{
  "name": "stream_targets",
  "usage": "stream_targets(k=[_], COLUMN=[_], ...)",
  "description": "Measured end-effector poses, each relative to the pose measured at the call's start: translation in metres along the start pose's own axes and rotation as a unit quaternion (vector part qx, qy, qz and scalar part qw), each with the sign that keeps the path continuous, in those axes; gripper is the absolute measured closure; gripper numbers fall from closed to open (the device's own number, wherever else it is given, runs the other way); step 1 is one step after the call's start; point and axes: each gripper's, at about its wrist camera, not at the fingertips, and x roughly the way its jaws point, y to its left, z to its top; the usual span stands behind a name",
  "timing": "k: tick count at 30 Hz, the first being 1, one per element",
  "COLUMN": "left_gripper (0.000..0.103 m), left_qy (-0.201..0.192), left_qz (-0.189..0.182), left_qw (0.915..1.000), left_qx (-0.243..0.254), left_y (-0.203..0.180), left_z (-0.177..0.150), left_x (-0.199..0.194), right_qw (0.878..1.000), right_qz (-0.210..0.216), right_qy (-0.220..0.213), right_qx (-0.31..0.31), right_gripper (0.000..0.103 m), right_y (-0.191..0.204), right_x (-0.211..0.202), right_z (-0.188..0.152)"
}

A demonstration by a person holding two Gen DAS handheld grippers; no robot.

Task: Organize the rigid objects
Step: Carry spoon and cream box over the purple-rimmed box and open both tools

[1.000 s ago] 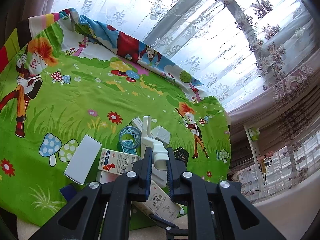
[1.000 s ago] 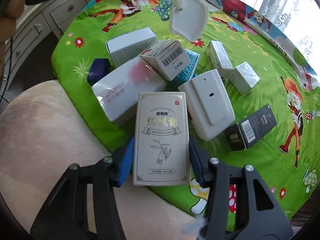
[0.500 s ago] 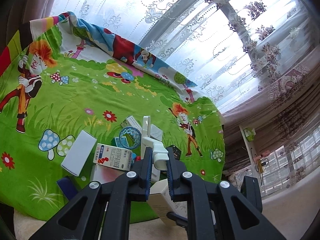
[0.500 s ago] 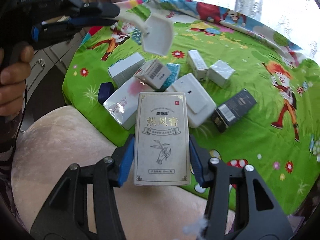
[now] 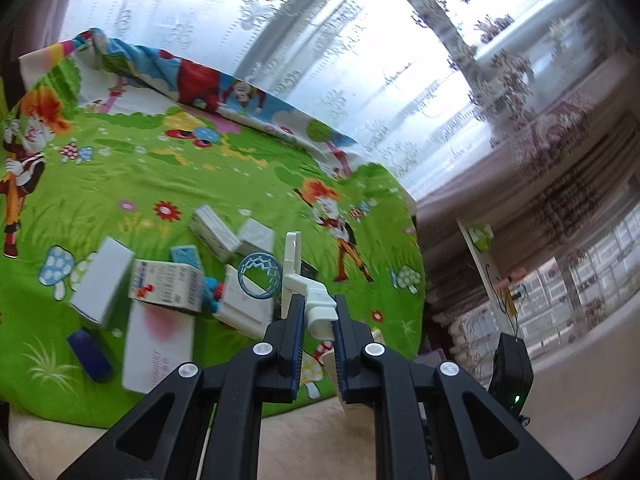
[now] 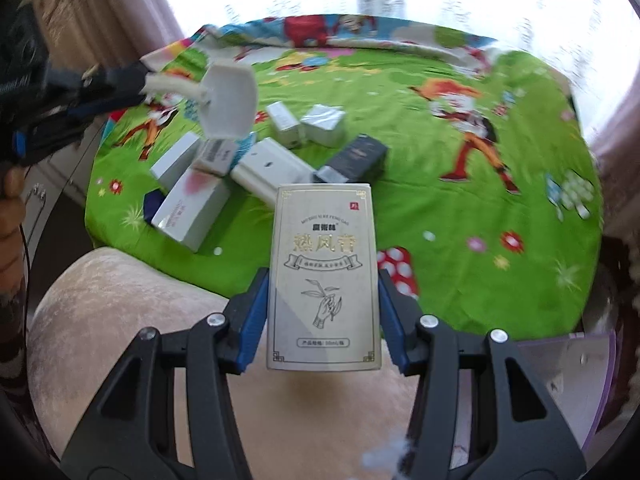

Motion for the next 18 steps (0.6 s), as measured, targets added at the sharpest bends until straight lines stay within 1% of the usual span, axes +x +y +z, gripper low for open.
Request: stream_targets(k=[6,11,14,18], left_gripper=[0.089,0.089,0.089,0.089], left_qy=[0.028,0.055,0.081,0.132], left_qz=[-0.016,-0.033,-0.052,-0.072], left_qw=[0.9991,0.9966,0.9933,0.9853], left_qx=[0.026,0.052,0.063,0.081], left_y=[-0.032,-0.062,-0.079,-0.103], left_z=[-0.016,-0.032,-0.044,-0.069], left_x=[0.017,0.034,0.048,0.075], right_qw=[0.999,0.995,0.991,0.985], right_qz=[-0.025,-0.053,-0.073,-0.09], right_qy=[-0.008,-0.015,-0.021,-0.026], right_qx=[0.04,0.087,0.112,0.146], right_gripper=[0.047,0.047,0.047,0.048], right_y=[-0.03,-0.064,-0.084,-0.108], right_x=[-0.02,-0.041,-0.055,-0.068], right_z=[-0.021,-0.044,-0.056,-0.07])
